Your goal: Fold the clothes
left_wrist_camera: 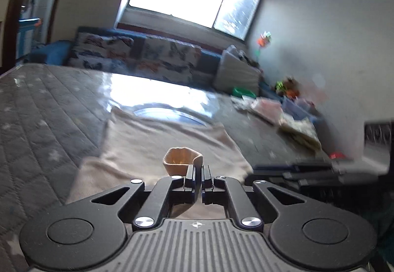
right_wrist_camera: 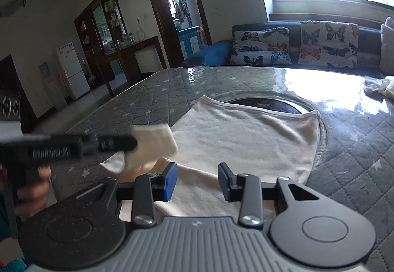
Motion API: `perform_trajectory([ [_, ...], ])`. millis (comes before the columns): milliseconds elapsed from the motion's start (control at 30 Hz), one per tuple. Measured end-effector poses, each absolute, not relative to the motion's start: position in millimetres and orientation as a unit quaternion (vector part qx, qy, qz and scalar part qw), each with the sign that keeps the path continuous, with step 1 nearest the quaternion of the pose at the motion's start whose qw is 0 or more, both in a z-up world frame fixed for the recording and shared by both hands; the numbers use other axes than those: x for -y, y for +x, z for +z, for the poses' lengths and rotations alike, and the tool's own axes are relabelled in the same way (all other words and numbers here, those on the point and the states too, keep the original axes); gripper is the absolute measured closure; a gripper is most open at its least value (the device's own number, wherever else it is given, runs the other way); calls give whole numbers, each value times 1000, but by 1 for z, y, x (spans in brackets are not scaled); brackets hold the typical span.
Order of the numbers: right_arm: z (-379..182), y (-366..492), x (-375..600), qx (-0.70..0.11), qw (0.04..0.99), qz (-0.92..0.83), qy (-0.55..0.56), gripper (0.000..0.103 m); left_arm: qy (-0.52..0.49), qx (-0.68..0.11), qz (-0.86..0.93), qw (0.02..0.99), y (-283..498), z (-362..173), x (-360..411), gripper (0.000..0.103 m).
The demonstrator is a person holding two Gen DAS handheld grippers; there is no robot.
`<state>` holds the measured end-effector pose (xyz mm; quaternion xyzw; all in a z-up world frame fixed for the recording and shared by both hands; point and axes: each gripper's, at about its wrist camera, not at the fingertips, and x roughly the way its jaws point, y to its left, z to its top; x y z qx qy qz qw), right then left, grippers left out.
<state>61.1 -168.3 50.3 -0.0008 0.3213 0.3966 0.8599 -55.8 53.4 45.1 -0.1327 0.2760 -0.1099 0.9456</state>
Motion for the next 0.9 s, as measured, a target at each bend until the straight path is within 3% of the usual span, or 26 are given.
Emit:
perform_trajectory([
  [267, 24, 73, 147, -374, 833, 407, 16, 67, -114, -335, -139, 925, -57, 15, -38, 94],
  [633, 3, 77, 128, -408, 818, 404, 18, 67, -81, -318, -113, 938, -80, 26, -72, 61],
  [900, 8, 78, 147, -407, 829, 379, 60, 66, -73, -304, -47, 949, -93, 31, -109, 53],
])
